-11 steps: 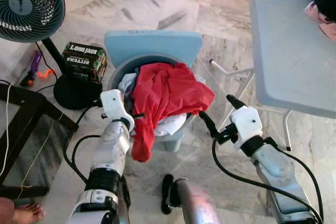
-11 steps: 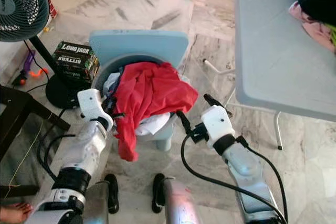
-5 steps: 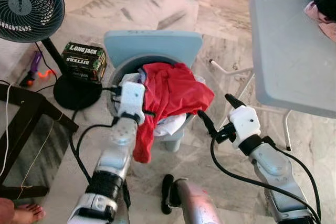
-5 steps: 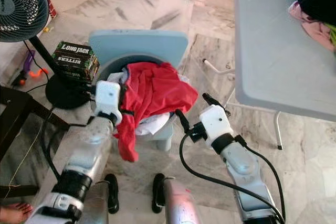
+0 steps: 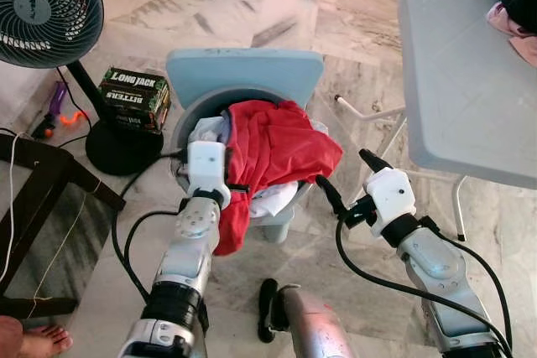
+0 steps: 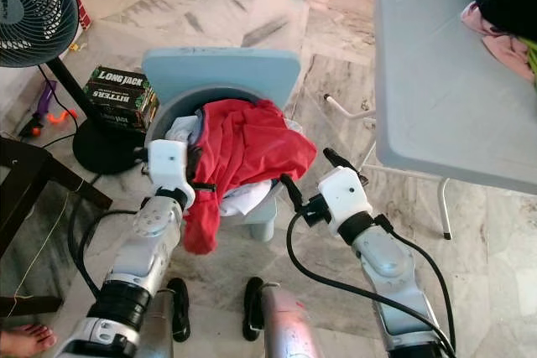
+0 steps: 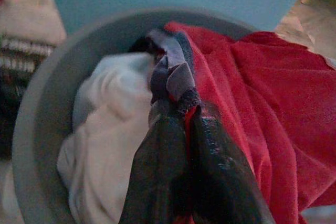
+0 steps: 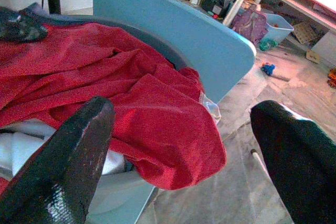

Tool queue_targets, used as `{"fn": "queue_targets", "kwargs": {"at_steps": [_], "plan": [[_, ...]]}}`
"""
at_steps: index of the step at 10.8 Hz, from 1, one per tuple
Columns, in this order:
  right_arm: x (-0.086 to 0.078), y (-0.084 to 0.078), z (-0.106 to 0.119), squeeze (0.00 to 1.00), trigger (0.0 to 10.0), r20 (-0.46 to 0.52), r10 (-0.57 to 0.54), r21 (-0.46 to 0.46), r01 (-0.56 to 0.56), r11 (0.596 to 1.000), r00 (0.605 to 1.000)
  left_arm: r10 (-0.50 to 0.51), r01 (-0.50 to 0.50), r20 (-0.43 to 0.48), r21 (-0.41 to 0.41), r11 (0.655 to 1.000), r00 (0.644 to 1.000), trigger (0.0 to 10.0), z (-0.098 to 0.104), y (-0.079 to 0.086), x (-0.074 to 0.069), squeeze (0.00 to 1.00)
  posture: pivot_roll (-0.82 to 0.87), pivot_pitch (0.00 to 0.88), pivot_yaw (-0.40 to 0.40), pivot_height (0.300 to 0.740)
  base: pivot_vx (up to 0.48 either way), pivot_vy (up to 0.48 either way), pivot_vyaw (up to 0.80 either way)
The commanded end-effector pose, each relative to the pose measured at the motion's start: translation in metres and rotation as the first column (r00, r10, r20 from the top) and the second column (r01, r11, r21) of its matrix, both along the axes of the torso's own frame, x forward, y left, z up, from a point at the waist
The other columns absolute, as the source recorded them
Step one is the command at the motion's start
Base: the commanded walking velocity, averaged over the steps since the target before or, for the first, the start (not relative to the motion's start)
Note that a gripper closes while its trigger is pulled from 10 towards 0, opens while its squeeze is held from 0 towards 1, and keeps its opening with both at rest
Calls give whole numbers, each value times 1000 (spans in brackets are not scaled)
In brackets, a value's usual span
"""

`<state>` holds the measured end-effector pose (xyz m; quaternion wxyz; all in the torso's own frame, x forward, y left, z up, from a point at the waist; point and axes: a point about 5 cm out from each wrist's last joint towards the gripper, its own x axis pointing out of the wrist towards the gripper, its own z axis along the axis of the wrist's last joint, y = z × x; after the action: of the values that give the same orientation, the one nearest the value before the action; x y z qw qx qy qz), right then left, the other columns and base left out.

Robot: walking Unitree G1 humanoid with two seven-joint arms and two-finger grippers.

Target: Hang hanger

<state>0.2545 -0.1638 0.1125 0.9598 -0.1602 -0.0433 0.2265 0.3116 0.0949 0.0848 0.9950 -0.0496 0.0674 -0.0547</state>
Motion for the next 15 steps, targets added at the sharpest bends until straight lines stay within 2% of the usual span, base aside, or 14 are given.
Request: {"fn": "queue_targets", "kwargs": {"at_steps": [1, 2, 3, 5, 6, 7, 8, 9, 10, 11, 12, 13, 14, 15], "plan": [[-2, -3, -5, 0, 10000, -18, -2, -11, 2, 1000, 1000, -1, -2, -43, -59, 998, 999, 7843, -4, -3, -2, 0, -117, 252, -137, 740, 0, 0, 0], [-2, -3, -5, 0, 10000, -19, 0, -12, -1, 1000, 1000, 0, -5, -53, -84, 996, 999, 10000, -3, -4, -2, 698, -117, 251, -139, 740, 0, 0, 0], [-2, -3, -5, 0, 10000, -19, 2, -13, -2, 1000, 1000, -2, -2, -52, -82, 997, 999, 10000, -3, -4, -2, 1000, -117, 251, -139, 740, 0, 0, 0], [-1, -2, -5, 0, 10000, -18, 9, -14, -9, 1000, 1000, 1, -9, -76, -100, 995, 997, 10000, -4, -4, -4, 1000, -113, 249, -141, 740, 0, 0, 0], [-1, -2, -5, 0, 10000, -18, 11, -14, -11, 1000, 1000, 1, -15, -102, -141, 990, 995, 10000, -6, -6, -6, 1000, -110, 247, -140, 740, 0, 0, 0], [-1, -1, -5, 0, 10000, -19, 13, -14, -13, 1000, 1000, -11, -15, -132, -197, 980, 991, 10000, -8, -10, -8, 0, -110, 247, -140, 740, 0, 0, 0], [-1, -1, -5, 0, 10000, -18, 13, -14, -13, 1000, 1000, -30, -1, -143, -211, 977, 989, 10000, -9, -12, -9, 0, -110, 248, -138, 740, 0, 0, 0], [-1, -1, -5, 0, 10000, -19, 12, -14, -13, 1000, 1000, -40, 0, -166, -234, 972, 985, 3137, -11, -14, -10, 0, -111, 249, -138, 740, 0, 0, 0], [-1, 0, -5, 0, 10000, -18, 14, -14, -14, 1000, 1000, -49, -6, -189, -279, 960, 981, 0, -12, -16, -12, 0, -112, 250, -137, 740, 0, 0, 0], [-1, 0, -5, 0, 10000, -18, 14, -13, -14, 1000, 1000, -47, -24, -209, -323, 946, 977, 0, -13, -16, -12, 0, -111, 250, -136, 740, 0, 0, 0], [-1, 0, -5, 0, 10000, -18, 13, -11, -14, 1000, 1000, -42, -24, -199, -321, 947, 979, 0, -12, -14, -12, 0, -111, 250, -135, 740, 0, 0, 0], [0, 1, -6, 0, 10000, -18, 13, -10, -13, 1000, 1000, -35, -15, -172, -285, 959, 985, 0, -8, -11, -11, 0, -105, 250, -132, 740, 0, 0, 0], [1, 2, -6, 0, 10000, -18, 11, -7, -11, 1000, 1000, -23, 0, -119, -191, 982, 993, 0, -2, -7, -8, 0, -101, 249, -129, 740, 0, 0, 0], [1, 4, -7, 0, 10000, -19, 10, -2, -10, 1000, 1000, -38, 37, -27, -28, 999, 999, 0, 7, -3, -6, 0, -95, 246, -124, 740, 0, 0, 0]]}}
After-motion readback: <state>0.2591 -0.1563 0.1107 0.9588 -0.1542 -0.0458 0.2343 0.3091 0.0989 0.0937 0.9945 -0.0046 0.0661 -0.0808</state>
